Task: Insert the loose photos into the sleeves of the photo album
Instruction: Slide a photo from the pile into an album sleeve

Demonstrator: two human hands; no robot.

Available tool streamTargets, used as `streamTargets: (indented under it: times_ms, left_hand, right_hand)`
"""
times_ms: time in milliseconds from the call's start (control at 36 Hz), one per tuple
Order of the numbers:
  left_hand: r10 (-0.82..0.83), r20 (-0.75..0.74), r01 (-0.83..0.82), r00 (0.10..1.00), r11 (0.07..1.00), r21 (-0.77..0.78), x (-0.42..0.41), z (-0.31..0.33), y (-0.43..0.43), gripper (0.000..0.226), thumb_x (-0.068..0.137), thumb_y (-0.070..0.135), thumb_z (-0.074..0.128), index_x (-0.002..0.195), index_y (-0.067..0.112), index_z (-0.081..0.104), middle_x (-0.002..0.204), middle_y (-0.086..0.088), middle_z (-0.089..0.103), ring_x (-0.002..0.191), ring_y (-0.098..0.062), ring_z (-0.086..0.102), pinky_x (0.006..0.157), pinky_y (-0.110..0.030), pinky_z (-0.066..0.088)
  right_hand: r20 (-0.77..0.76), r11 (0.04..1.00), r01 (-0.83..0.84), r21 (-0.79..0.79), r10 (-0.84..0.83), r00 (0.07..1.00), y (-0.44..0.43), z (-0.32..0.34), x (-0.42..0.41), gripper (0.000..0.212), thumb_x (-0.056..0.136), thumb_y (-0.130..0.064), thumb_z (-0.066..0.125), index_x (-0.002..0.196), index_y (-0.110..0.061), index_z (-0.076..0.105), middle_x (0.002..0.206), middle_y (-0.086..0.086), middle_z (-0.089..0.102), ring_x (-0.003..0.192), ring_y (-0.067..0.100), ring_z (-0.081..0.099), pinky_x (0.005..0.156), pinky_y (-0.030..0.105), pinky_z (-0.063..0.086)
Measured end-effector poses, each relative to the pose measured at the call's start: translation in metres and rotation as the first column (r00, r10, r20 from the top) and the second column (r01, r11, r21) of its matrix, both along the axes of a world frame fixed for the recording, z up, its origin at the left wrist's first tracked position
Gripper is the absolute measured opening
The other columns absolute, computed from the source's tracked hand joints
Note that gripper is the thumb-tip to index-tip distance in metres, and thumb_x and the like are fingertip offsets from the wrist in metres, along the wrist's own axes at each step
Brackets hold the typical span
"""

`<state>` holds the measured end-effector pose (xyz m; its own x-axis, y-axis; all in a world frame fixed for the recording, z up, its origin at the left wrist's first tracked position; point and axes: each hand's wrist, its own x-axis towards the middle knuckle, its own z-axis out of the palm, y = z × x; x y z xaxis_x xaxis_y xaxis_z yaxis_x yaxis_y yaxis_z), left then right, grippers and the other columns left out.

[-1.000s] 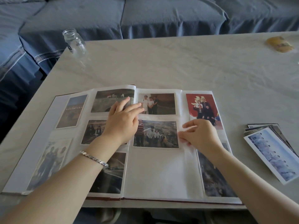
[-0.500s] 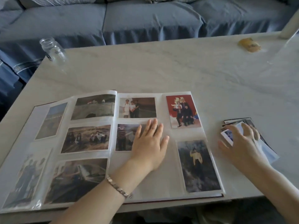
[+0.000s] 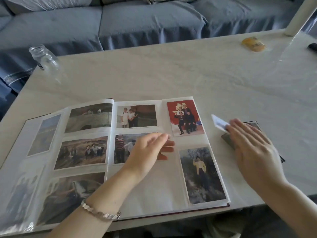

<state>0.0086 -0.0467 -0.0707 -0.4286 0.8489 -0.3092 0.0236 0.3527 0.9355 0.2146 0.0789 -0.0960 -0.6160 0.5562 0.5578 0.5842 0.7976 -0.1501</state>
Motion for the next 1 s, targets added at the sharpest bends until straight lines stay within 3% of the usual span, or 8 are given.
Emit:
streamTargets:
  times_ms: [83,139,333,417,556,667,778,1000]
  left_hand:
    - [0.006,0.477,0.02,0.879,0.999,-0.049,0.004,0.014,0.004,0.052,0.08,0.046,0.049,0.113,0.007,0.057,0.1,-0.013,0.072,0.09,-0.026,0.069,0.073,-0.032,0.057]
    - [0.033,0.524,0.0,0.851,0.998,-0.063,0.006,0.018,0.004,0.043,0.084,0.034,0.055,0.114,0.004,0.059,0.098,-0.015,0.071,0.084,-0.025,0.069,0.07,-0.031,0.058]
    - [0.217,0.081,-0.207,0.973,0.972,-0.114,-0.009,0.0,-0.007,0.013,0.091,0.011,0.058,0.094,0.023,0.06,0.099,-0.009,0.071,0.098,-0.026,0.065,0.093,-0.049,0.05]
    - [0.144,-0.029,-0.146,0.989,0.983,-0.109,-0.015,-0.001,-0.016,0.025,0.092,0.015,0.058,0.116,0.018,0.057,0.101,-0.006,0.071,0.101,-0.023,0.065,0.097,-0.049,0.046]
    - [-0.055,-0.262,0.028,0.963,0.994,-0.104,-0.014,-0.001,-0.031,0.021,0.095,0.019,0.052,0.114,0.02,0.058,0.099,0.002,0.072,0.096,-0.011,0.066,0.087,-0.027,0.052]
    - [-0.168,-0.678,0.092,0.716,0.985,-0.147,-0.025,-0.007,-0.043,0.031,0.098,0.02,0.047,0.127,0.018,0.056,0.123,0.008,0.06,0.114,-0.008,0.056,0.095,-0.015,0.038]
    - [-0.246,-0.929,0.118,0.278,0.968,-0.221,-0.048,-0.026,-0.051,0.032,0.087,0.015,0.052,0.115,0.011,0.067,0.124,-0.009,0.062,0.11,-0.026,0.062,0.1,-0.043,0.032]
    - [-0.399,-0.901,0.081,0.17,0.917,-0.391,-0.06,-0.049,-0.06,0.045,0.092,0.033,0.031,0.123,0.022,0.062,0.132,-0.009,0.057,0.122,-0.028,0.054,0.106,-0.04,0.015]
  right_hand:
    - [0.008,0.964,-0.265,-0.019,0.265,0.964,-0.017,0.006,-0.018,0.047,0.077,0.006,0.052,0.122,-0.005,0.056,0.124,0.011,0.056,0.121,0.023,0.051,0.107,0.039,0.031]
    - [0.081,0.908,-0.418,-0.037,0.419,0.904,-0.028,0.005,-0.028,0.046,0.081,-0.003,0.046,0.126,-0.009,0.053,0.128,0.007,0.053,0.125,0.019,0.045,0.109,0.04,0.026]
    - [-0.127,0.805,-0.25,-0.538,0.216,0.968,-0.046,0.006,-0.045,0.051,0.09,-0.056,0.041,0.132,-0.029,0.044,0.141,-0.011,0.034,0.133,0.006,0.028,0.112,0.033,0.025]
    - [-0.209,0.505,-0.123,-0.854,-0.117,0.971,-0.047,0.017,-0.049,0.062,0.074,-0.047,0.056,0.131,-0.036,0.036,0.124,-0.022,0.047,0.109,-0.004,0.049,0.092,0.025,0.046]
    - [-0.247,0.151,-0.22,-0.964,-0.19,0.95,-0.036,0.014,-0.043,0.014,0.083,-0.01,0.063,0.094,-0.018,0.064,0.072,-0.015,0.072,0.069,0.004,0.069,0.052,0.015,0.052]
    - [-0.266,0.231,-0.207,-0.951,-0.266,0.926,-0.028,0.012,-0.029,0.011,0.083,-0.008,0.063,0.086,-0.018,0.062,0.067,-0.015,0.07,0.063,0.003,0.068,0.047,0.014,0.05]
    - [-0.283,0.32,-0.156,-0.934,-0.4,0.872,-0.018,0.011,-0.012,0.017,0.083,-0.005,0.064,0.086,-0.021,0.061,0.072,-0.006,0.07,0.059,0.003,0.067,0.046,0.017,0.052]
    - [-0.16,0.541,0.04,-0.84,-0.316,0.935,-0.022,0.006,0.002,0.031,0.08,-0.012,0.07,0.104,-0.026,0.058,0.079,-0.004,0.068,0.058,0.004,0.066,0.045,0.014,0.05]
